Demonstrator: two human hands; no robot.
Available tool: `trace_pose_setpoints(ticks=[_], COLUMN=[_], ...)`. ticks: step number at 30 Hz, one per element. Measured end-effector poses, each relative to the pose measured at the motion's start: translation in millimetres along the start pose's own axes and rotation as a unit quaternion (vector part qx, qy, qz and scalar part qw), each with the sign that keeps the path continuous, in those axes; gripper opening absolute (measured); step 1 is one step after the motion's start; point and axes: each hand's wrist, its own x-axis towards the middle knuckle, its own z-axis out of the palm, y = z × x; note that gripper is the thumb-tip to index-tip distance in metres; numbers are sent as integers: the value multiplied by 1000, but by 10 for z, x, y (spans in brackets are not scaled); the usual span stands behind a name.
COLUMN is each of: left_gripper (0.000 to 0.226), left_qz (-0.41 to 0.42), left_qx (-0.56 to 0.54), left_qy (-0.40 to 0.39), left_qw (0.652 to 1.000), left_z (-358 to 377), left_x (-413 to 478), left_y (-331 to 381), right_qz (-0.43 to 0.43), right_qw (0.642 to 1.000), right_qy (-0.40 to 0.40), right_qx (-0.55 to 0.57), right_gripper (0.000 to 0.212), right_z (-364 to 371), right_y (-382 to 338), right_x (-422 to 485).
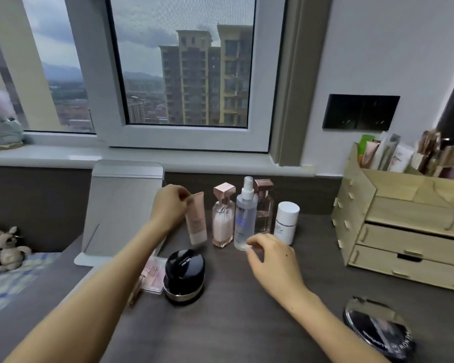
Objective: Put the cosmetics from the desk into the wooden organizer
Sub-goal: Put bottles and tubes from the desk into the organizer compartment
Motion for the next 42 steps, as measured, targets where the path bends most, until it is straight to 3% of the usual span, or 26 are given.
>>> trace_pose_setpoints(ticks=[4,8,10,12,17,23,27,29,42], left_gripper=[13,6,5,7,11,14,21,22,19], left_qz=[45,116,173,219,296,337,324,307,275], left_qx=[-54,-125,-131,-137,-168,-222,-172,-144,-121], left_qy=[-3,-110,-163,-185,-220,-237,-122,-106,-136], left_qw=[998,979,963,948,914,883,922,935,944], left_z=[-533,-841,-797,-677,-287,195,569,774,1466], left_x=[-208,-421,-454,-439,-335,-199,77,219,601], left_y=[317,1000,1359,1696,2436,3128,3340,3349,3220], right_qz=[3,1,-8,-10,32,28,71,86,121], right_qw=[997,976,972,979,987,984,939,915,902], right_qy=[31,31,38,65,89,161,290,330,293], right_qx=[71,215,234,193,132,-73,-171,-213,-294], right_gripper=[13,24,18,8,8,16,20,22,28], right_z=[-231,-654,-942,-1247,-1969,-2682,-3037,-3101,-2762], right_y=[-135,-382,-431,-380,4,377,679,858,1629], right_x=[54,187,228,250,260,410,734,951,1695])
